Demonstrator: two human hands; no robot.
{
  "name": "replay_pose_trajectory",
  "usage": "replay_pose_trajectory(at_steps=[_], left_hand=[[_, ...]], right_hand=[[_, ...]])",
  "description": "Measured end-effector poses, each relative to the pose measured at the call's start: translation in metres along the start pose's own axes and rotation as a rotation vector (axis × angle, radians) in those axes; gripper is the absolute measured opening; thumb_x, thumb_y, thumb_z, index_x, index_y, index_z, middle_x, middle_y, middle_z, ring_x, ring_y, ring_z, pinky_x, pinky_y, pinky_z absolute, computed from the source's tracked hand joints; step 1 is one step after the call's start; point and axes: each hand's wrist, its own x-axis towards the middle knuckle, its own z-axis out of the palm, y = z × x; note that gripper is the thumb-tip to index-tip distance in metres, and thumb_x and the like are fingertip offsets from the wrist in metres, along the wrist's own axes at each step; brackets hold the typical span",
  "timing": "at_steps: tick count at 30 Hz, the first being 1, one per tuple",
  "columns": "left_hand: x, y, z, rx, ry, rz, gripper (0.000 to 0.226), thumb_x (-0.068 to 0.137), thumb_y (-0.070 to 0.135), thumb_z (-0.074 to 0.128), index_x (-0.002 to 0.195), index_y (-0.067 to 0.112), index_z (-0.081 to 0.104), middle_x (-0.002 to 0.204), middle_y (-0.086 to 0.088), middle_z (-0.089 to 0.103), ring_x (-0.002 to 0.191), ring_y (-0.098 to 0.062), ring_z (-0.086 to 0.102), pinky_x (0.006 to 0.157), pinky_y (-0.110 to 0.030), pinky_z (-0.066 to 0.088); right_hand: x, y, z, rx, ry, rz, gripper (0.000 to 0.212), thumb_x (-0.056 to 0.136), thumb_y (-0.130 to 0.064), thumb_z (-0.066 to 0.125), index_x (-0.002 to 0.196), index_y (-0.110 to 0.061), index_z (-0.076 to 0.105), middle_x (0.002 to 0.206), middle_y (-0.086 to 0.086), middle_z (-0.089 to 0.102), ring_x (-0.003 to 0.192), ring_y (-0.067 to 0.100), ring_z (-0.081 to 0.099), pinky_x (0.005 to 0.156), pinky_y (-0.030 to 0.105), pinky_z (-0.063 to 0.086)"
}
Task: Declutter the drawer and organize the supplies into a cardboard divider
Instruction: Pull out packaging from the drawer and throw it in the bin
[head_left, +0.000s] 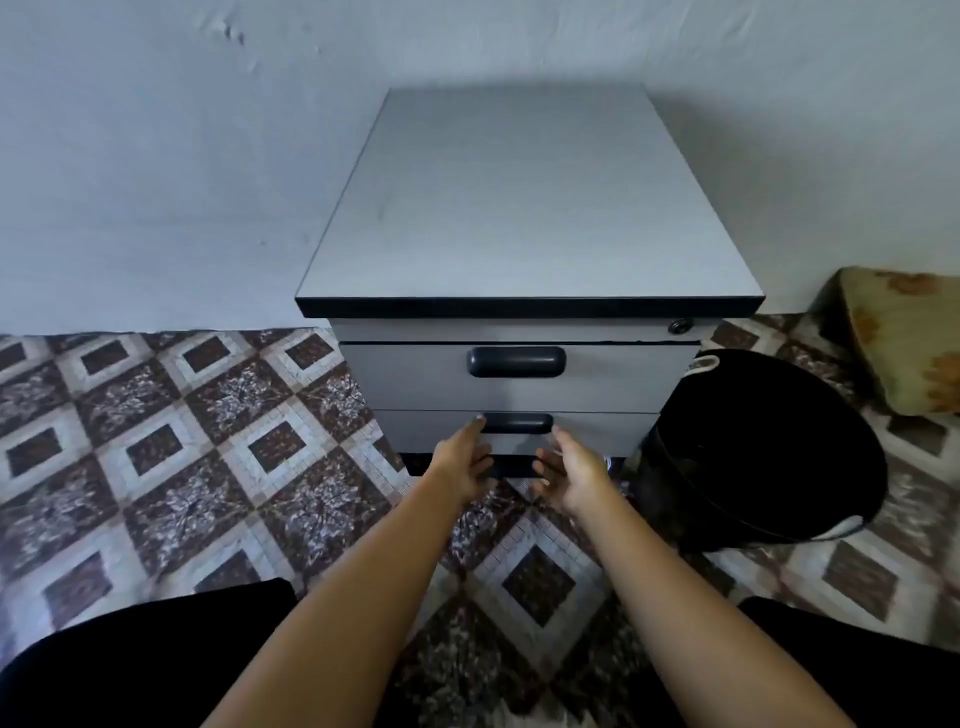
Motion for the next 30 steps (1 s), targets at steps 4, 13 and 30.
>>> replay_pose_trajectory(at_steps=[4, 13, 30], left_hand=[[0.024, 0.003, 0.005, -0.197, -0.070, -0.065, 0.048, 0.088, 0.044, 0.059, 0.119, 0.009, 0.050, 0.109, -0.006, 0.054, 0.109, -0.022, 0.050, 0.104, -0.048, 0.032], [0.028, 0.002, 0.014, -0.112, 0.022, -0.156, 0.041, 0.084, 0.049, 0.062, 0.077, 0.008, 0.058, 0.077, -0.002, 0.056, 0.074, -0.020, 0.051, 0.089, -0.041, 0.034], [0.008, -0.011, -0.035, 1.678, 0.156, 0.790, 0.051, 0.098, 0.043, 0.034, 0.140, 0.015, 0.036, 0.141, -0.008, 0.038, 0.134, -0.026, 0.031, 0.116, -0.044, 0.014]], right_hand=[[0.019, -0.007, 0.009, -0.139, 0.036, 0.007, 0.033, 0.089, -0.041, 0.059, 0.100, -0.010, 0.058, 0.096, 0.004, 0.061, 0.090, 0.021, 0.056, 0.073, 0.038, 0.045], [0.032, -0.003, 0.013, 0.017, 0.015, 0.102, 0.056, 0.073, -0.063, 0.065, 0.088, -0.008, 0.066, 0.069, -0.001, 0.057, 0.060, 0.013, 0.050, 0.058, 0.027, 0.043], [0.002, -0.009, -0.029, -1.688, 0.168, -0.780, 0.046, 0.098, -0.037, 0.037, 0.136, -0.011, 0.045, 0.136, 0.008, 0.048, 0.130, 0.024, 0.040, 0.110, 0.046, 0.031]])
